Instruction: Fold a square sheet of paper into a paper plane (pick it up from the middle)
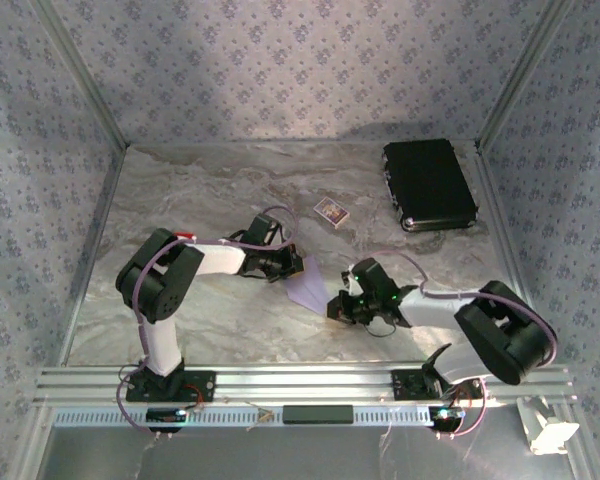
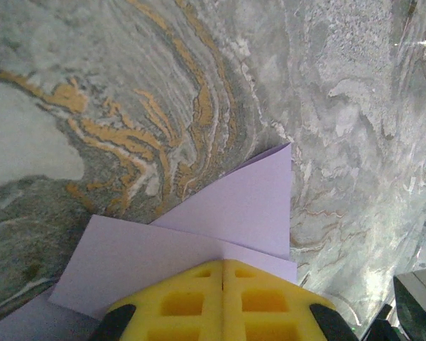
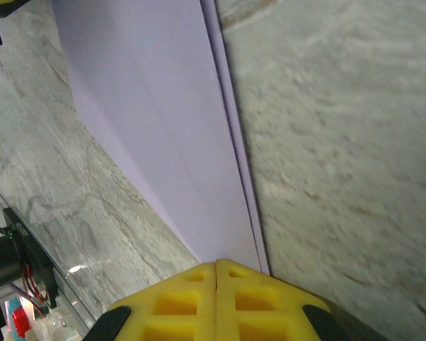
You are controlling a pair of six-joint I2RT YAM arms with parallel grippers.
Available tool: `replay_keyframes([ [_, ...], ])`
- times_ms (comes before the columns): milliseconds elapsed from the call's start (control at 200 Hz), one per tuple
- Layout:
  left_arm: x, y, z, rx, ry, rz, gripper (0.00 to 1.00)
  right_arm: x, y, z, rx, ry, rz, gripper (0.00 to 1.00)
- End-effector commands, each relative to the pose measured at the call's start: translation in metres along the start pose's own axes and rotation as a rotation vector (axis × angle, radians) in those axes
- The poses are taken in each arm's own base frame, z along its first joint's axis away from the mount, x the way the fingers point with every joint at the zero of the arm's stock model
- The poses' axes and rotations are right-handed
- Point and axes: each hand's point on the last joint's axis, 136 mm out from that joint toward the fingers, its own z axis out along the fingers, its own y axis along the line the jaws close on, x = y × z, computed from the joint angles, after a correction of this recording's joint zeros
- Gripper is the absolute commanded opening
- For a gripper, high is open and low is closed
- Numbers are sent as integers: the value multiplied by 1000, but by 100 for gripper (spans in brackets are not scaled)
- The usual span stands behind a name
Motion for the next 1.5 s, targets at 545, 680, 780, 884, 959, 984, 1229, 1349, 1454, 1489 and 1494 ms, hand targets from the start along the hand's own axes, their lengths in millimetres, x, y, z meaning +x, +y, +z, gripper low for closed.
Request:
replay_keyframes([
  [545,2,31,2,-106,-7,-47,0,-6,-4,-66,96,-179,180,26],
  [680,3,32,1,-107,-5,-48,0,-4,-6,-55,40,-147,227,30],
  [780,3,31,1,-107,-5,-48,0,-5,2,-48,2,-117,227,32],
  [884,2,30,1,-104,-7,-48,0,-6,8,-42,-16,-87,216,34],
  [959,2,30,1,-105,-7,-48,0,-2,2,-37,10,-55,232,37],
  [984,2,30,1,-104,-7,-47,0,-1,-1,-36,18,-46,236,37],
  [1229,2,28,2,-93,-7,-57,0,1,8,-28,-12,4,210,38],
  [1349,2,28,2,-94,-5,-55,0,0,7,-24,6,16,210,38],
  [1454,3,30,3,-97,2,-58,0,0,7,-20,17,38,224,36],
  [1489,3,29,3,-96,0,-58,0,1,7,-19,24,47,228,35],
  [1494,3,29,3,-96,-1,-58,0,1,7,-19,25,49,228,35],
])
